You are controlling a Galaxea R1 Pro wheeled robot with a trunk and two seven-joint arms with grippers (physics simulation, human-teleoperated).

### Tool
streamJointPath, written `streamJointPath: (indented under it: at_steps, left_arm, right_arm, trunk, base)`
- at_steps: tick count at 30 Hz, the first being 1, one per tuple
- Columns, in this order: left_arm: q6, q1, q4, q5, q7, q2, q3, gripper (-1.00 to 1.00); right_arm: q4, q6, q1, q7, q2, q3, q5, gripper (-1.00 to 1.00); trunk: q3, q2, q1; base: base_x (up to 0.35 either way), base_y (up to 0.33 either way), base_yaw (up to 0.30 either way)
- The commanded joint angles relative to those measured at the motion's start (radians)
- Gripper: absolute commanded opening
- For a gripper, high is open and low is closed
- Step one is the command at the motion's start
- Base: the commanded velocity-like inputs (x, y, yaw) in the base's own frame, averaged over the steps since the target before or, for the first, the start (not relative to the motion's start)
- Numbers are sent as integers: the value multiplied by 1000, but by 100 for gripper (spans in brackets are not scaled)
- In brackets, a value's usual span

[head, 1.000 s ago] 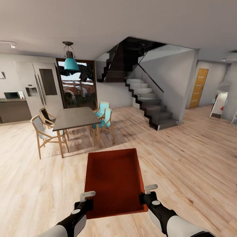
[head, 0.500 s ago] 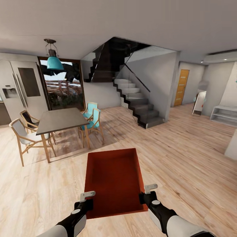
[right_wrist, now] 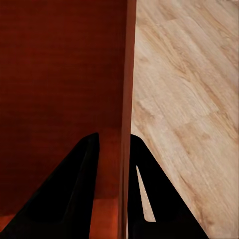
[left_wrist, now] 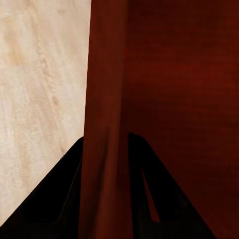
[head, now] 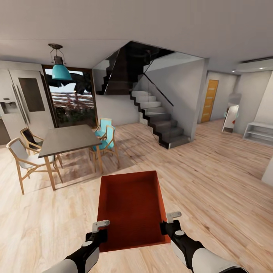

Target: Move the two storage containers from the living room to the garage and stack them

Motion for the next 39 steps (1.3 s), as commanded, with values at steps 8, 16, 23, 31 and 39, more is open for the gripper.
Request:
streamJointPath:
  at_steps: [8, 16, 23, 31, 39]
  left_arm:
    - [-5, -1, 3, 15, 33, 0, 67, -100]
    - [-5, -1, 3, 15, 33, 0, 67, -100]
    - [-5, -1, 3, 15, 33, 0, 67, -100]
    - [-5, -1, 3, 15, 33, 0, 67, -100]
    - [-5, -1, 3, 15, 33, 0, 67, -100]
  right_arm:
    - [-21, -70, -1, -1, 6, -38, -62, -100]
    - [-21, -71, -1, 0, 5, -39, -62, -100]
    - [-21, -71, -1, 0, 3, -39, -62, -100]
    - [-21, -71, -1, 0, 6, -39, -62, -100]
    - [-21, -71, -1, 0, 5, -39, -62, -100]
  trunk:
    - [-2, -1, 1]
    - [-2, -1, 1]
    - [-2, -1, 1]
    - [-2, -1, 1]
    - [-2, -1, 1]
  base:
    - [321, 0, 0]
    - [322, 0, -235]
    - [322, 0, -280]
    - [322, 0, -281]
    - [322, 0, -285]
